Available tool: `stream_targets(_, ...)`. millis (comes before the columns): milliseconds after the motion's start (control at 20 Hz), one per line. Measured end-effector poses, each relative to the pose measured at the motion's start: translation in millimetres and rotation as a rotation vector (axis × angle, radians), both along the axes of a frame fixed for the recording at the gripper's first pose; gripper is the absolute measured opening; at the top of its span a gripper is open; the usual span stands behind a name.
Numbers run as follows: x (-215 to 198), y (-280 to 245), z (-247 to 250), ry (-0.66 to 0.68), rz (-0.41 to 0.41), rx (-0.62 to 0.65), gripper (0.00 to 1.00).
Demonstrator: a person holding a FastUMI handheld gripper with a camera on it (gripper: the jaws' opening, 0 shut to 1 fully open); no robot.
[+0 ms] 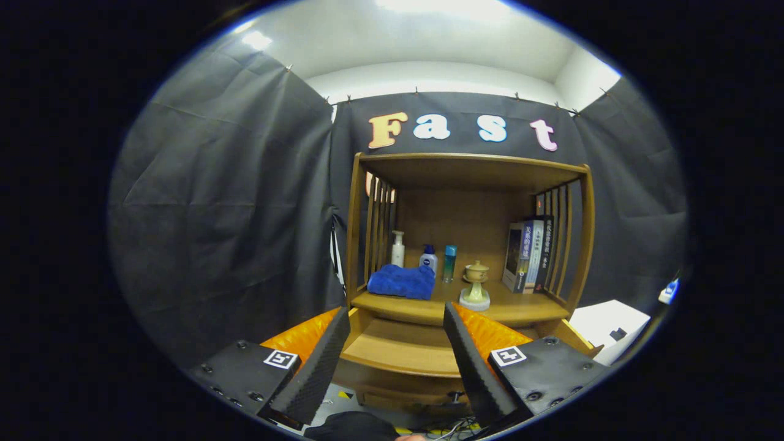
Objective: Pull open the drawer, take out the items inside it, and place them on the countertop above the cabinet.
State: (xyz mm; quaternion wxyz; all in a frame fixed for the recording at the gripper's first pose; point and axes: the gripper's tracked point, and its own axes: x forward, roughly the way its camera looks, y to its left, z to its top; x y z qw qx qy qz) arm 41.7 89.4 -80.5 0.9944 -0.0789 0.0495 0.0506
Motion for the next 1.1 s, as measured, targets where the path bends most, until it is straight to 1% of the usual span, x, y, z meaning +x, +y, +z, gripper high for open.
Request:
stream_targets(100, -9, -12, -14, 0.011, -0.022, 0.01, 0.99)
stream_targets(250, -19, -33, -44, 0.077, -0.054, 0.019, 0.99)
stream_targets(300, -17, -40, -53, 0.089, -0.065, 0.025, 0.99)
stream_targets(450, -11, -69, -75, 0.081, -0.135, 0.028, 0.99)
stream_targets(600, -4, -86, -105, 0.151, -0.172, 0.013, 0.99)
stream_targets(750, 8, -101, -115, 0.145, -0.208, 0.001, 0.99)
stream_targets(900, 11, -111, -124, 0.148, -0.225, -0.014, 0.99)
stream_targets(1100, 20, -117, -126, 0.123, -0.222, 0.001, 0.99)
